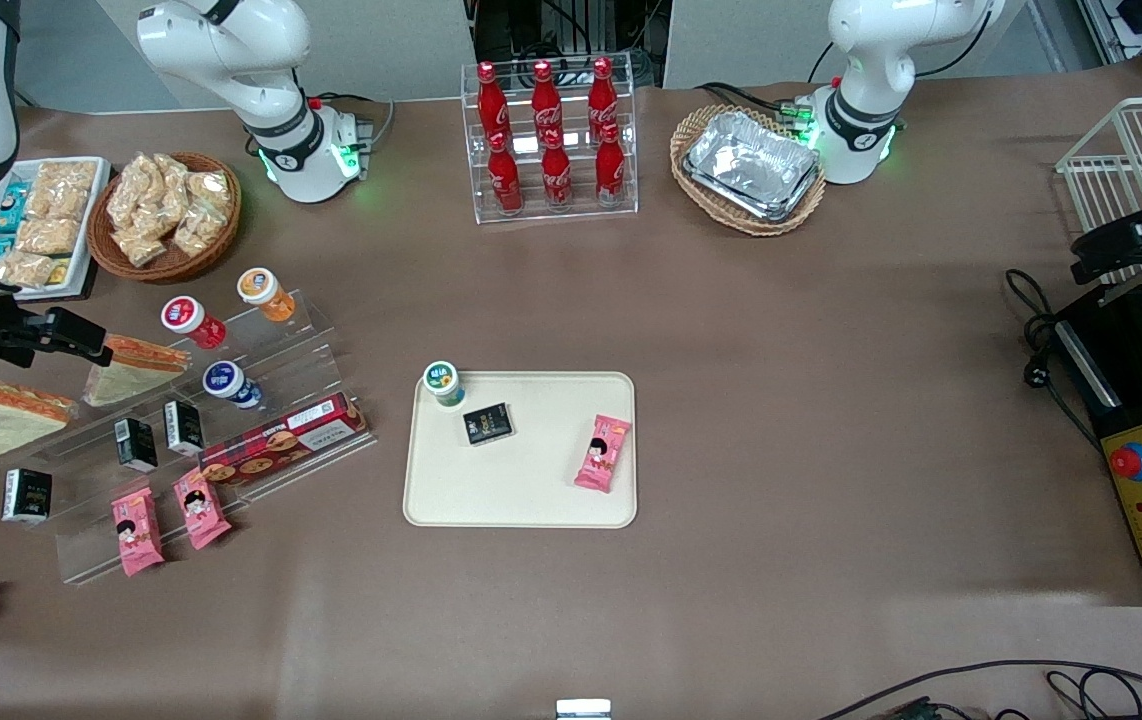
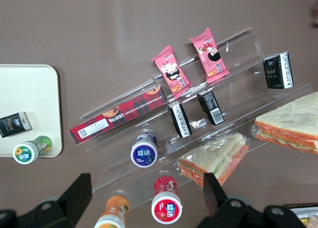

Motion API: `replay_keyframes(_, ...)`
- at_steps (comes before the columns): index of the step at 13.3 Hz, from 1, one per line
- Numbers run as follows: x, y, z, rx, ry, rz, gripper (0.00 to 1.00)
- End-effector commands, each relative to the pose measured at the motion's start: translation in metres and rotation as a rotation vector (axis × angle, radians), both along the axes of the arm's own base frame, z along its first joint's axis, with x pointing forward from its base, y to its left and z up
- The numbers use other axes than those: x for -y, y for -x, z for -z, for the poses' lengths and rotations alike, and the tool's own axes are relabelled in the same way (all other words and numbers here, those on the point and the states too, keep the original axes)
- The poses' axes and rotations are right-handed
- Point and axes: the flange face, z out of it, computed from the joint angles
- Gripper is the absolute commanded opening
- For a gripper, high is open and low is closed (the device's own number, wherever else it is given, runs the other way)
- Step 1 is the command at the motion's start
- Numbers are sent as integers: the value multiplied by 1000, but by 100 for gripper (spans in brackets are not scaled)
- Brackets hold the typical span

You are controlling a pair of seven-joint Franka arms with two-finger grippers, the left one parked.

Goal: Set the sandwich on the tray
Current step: 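Move the right gripper over the wrapped sandwiches on the acrylic rack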

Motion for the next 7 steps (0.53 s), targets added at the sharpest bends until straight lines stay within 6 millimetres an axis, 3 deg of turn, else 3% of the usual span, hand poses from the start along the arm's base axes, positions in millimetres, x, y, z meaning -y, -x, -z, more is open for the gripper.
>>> replay_keyframes(1, 1, -5, 0, -4, 19, 3, 100)
replay_keyframes(7, -2, -3, -2, -14, 18, 0, 100)
